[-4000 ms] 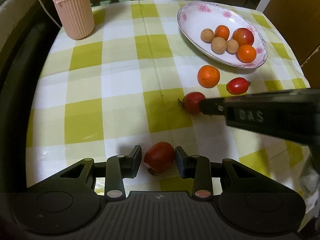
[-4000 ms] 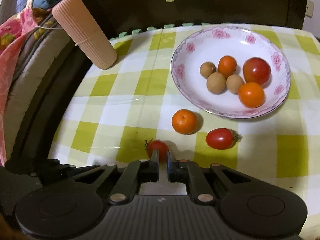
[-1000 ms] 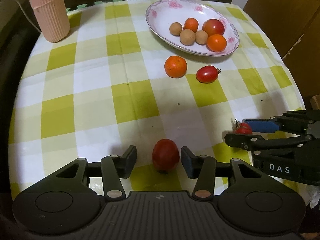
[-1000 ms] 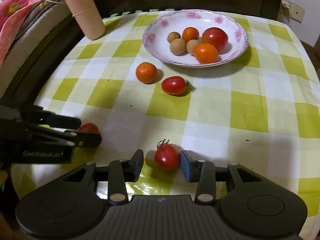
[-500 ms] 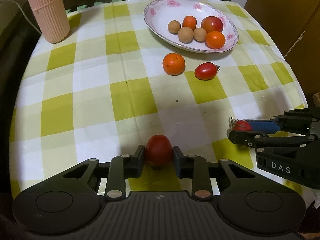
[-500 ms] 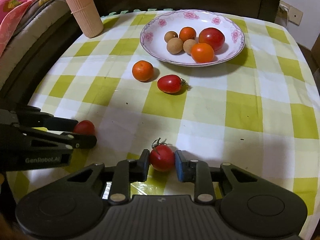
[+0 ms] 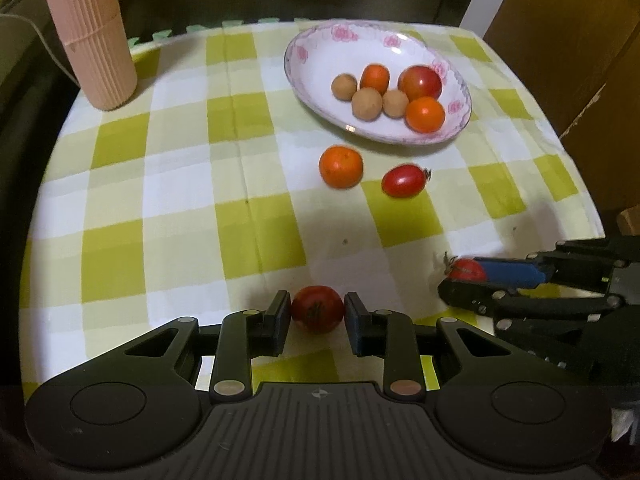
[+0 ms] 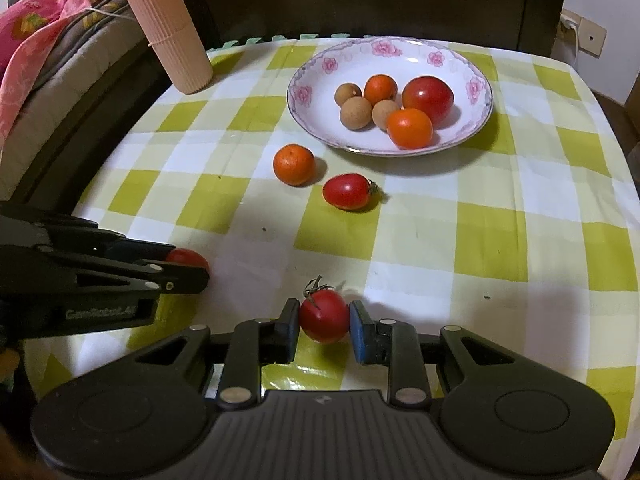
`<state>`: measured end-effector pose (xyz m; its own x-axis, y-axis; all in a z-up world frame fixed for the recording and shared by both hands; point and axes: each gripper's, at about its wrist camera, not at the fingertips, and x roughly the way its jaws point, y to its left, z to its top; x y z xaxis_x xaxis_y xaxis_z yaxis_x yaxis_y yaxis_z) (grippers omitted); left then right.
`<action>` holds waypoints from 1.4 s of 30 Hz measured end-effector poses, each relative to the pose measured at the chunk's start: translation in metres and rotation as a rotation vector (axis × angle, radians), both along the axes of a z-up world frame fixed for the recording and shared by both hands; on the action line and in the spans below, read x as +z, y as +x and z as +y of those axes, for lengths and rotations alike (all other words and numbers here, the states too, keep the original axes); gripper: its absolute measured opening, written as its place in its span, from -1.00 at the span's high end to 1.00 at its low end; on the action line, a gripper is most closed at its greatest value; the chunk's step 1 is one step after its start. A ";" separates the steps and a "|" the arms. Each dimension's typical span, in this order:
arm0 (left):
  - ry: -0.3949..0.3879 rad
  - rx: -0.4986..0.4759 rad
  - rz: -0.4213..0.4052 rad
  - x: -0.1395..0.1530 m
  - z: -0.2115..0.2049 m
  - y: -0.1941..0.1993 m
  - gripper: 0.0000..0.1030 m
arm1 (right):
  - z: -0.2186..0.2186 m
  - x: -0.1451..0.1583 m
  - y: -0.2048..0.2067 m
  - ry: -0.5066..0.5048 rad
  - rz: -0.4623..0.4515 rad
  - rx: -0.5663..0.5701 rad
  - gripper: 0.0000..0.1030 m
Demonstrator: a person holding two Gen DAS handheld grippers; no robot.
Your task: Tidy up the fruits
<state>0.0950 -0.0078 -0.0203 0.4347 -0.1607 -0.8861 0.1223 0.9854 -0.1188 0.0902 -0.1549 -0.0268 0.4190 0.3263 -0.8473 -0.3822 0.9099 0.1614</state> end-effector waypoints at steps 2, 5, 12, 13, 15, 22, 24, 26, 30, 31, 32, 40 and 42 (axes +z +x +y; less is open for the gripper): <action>-0.007 0.003 -0.011 0.004 -0.001 0.004 0.31 | 0.001 0.002 0.001 0.005 -0.004 -0.001 0.51; -0.016 0.008 -0.024 0.009 -0.002 0.010 0.32 | 0.000 0.006 0.005 0.012 -0.013 -0.005 0.51; -0.010 0.013 -0.011 0.002 -0.003 0.016 0.27 | -0.003 0.012 0.014 0.030 -0.026 -0.032 0.51; -0.015 0.018 -0.013 0.003 -0.002 0.018 0.21 | -0.003 0.012 0.014 0.030 -0.024 -0.035 0.51; -0.023 0.024 -0.020 0.003 -0.002 0.021 0.17 | -0.003 0.011 0.015 0.031 -0.020 -0.040 0.51; 0.004 0.027 0.000 -0.006 -0.004 0.030 0.18 | -0.008 0.010 0.016 0.037 -0.011 -0.052 0.51; 0.019 0.020 0.008 -0.008 -0.005 0.030 0.19 | -0.008 0.009 0.017 0.037 -0.005 -0.053 0.51; 0.030 0.010 0.013 -0.010 -0.006 0.027 0.21 | -0.007 0.008 0.017 0.034 -0.002 -0.053 0.51; 0.036 0.013 0.019 -0.012 -0.006 0.025 0.26 | -0.009 0.006 0.019 0.031 0.005 -0.062 0.51; 0.031 0.016 0.019 -0.012 -0.005 0.025 0.27 | -0.009 0.006 0.020 0.032 0.005 -0.064 0.51; 0.028 0.017 0.019 -0.011 -0.005 0.025 0.27 | -0.009 0.006 0.020 0.033 0.004 -0.066 0.51; 0.014 0.027 0.009 -0.007 -0.001 0.026 0.27 | -0.011 0.009 0.020 0.038 -0.002 -0.071 0.51; 0.011 0.030 0.013 -0.008 -0.001 0.026 0.27 | -0.011 0.009 0.019 0.040 -0.004 -0.072 0.51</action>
